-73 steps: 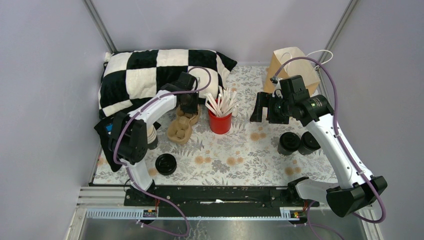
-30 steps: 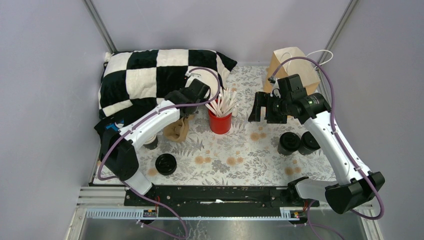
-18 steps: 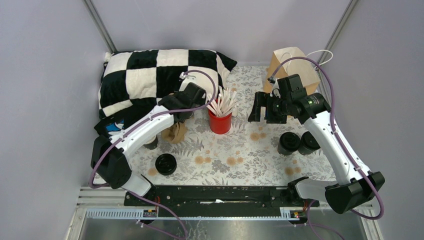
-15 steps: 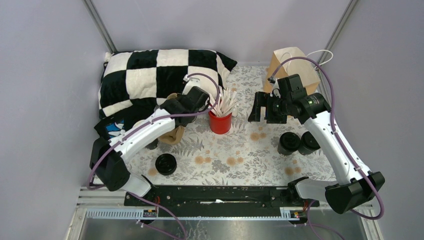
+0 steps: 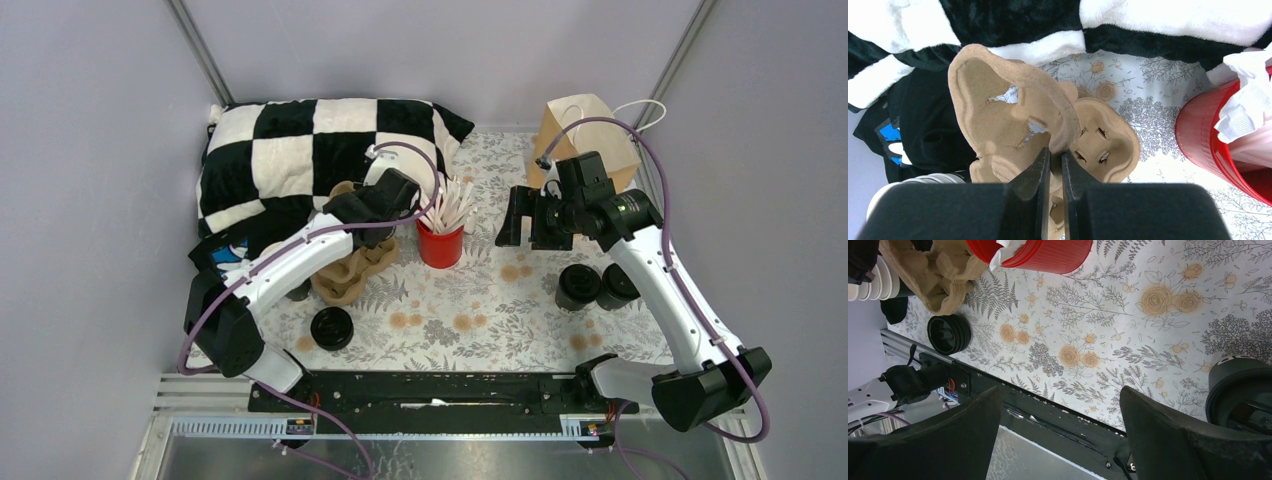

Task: Pack the takeout coffee

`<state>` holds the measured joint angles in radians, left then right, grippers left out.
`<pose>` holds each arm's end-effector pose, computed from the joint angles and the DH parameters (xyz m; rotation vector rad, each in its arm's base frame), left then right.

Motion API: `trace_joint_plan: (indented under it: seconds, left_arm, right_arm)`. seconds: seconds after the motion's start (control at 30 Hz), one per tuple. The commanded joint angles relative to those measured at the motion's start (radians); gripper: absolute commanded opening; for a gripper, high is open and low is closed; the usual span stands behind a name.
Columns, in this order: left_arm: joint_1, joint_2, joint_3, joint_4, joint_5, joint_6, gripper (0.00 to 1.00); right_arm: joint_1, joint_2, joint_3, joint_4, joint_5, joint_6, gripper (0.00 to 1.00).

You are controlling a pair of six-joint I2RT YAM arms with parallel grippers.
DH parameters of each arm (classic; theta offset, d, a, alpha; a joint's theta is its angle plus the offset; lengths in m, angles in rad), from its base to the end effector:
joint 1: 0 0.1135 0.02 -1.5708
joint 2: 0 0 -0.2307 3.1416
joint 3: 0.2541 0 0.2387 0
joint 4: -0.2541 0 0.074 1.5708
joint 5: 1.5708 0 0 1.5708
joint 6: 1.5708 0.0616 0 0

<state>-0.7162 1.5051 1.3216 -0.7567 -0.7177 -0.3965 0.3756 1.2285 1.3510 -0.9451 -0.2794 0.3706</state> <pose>0.2634 -0.1756 0.2633 0.0855 2.2432 0.3259 0.2311 0.1094 0.3210 -0.1419 2.4591 0.6740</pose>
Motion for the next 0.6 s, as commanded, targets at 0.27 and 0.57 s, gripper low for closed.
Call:
trace_joint_plan:
  seconds: [0.27,0.57]
  left_arm:
    - [0.036,-0.068,0.561,-0.322,0.177,-0.301,0.0]
    - [0.429,-0.239,0.511,-0.128,0.701,-0.887,0.0]
  right_arm:
    - [0.0,-0.01,0.082,-0.015,-0.009,-0.041,0.94]
    - [0.34,0.099,0.331,0.299,0.025,-0.106,0.98]
